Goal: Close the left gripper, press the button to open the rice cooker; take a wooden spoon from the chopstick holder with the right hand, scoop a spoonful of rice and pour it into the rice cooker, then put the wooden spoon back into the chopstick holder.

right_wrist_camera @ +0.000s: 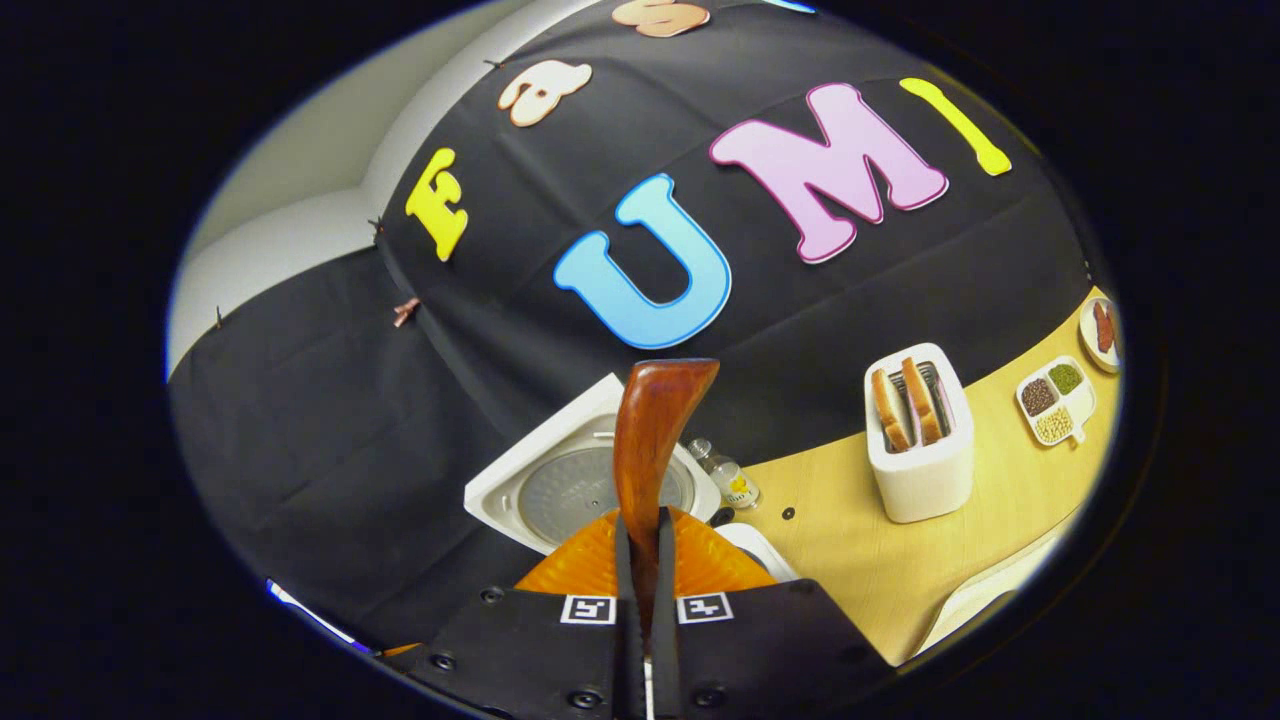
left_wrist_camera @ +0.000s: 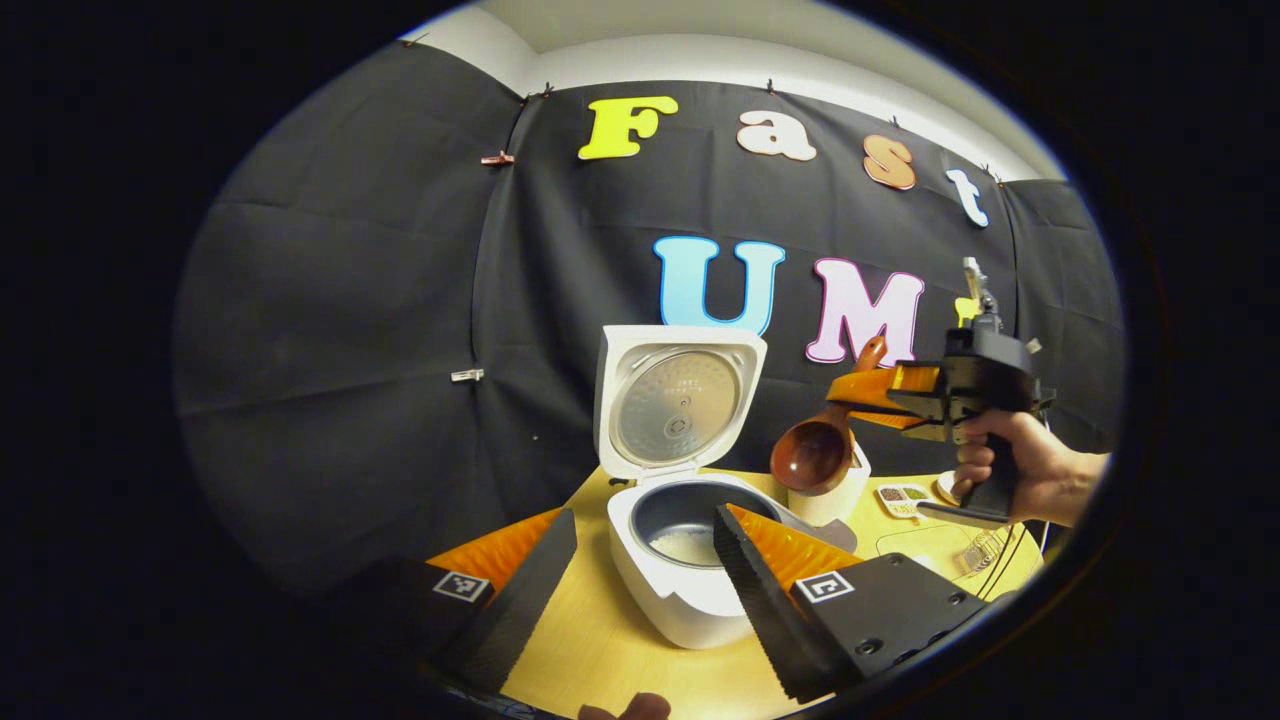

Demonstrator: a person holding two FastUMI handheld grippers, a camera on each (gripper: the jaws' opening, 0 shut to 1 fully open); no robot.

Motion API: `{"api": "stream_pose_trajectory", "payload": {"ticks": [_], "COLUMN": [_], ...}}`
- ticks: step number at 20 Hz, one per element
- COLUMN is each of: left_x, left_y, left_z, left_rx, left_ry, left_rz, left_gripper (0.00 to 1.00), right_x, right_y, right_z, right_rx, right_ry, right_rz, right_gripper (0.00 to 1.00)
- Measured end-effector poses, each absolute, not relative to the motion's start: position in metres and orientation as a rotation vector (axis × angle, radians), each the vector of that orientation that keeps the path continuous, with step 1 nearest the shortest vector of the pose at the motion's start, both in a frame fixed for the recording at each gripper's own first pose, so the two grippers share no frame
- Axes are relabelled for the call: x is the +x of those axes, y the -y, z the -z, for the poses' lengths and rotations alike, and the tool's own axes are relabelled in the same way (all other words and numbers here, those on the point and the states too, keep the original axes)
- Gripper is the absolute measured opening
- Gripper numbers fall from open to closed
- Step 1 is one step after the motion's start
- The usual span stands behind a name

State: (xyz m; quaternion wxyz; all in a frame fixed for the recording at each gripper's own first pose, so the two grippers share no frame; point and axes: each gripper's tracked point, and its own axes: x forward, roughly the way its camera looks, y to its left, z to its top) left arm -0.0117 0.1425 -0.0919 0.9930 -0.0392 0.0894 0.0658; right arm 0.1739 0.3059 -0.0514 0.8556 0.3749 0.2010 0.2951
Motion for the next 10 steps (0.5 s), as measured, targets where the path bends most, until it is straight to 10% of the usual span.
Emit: {"api": "stream_pose_trajectory", "payload": {"ticks": [10], "left_x": [0.005], "left_y": [-0.108], "left_z": [0.071], "left_rx": [-0.068], "left_ry": [-0.146], "left_rz": [-0.114], "left_gripper": [0.95], "right_x": [0.162], "right_y": [-0.110], "right_z": [0.049], "right_rx": [0.588], "right_ry": [-0.229], "right_rz": [-0.447], "right_gripper": [0.07]}}
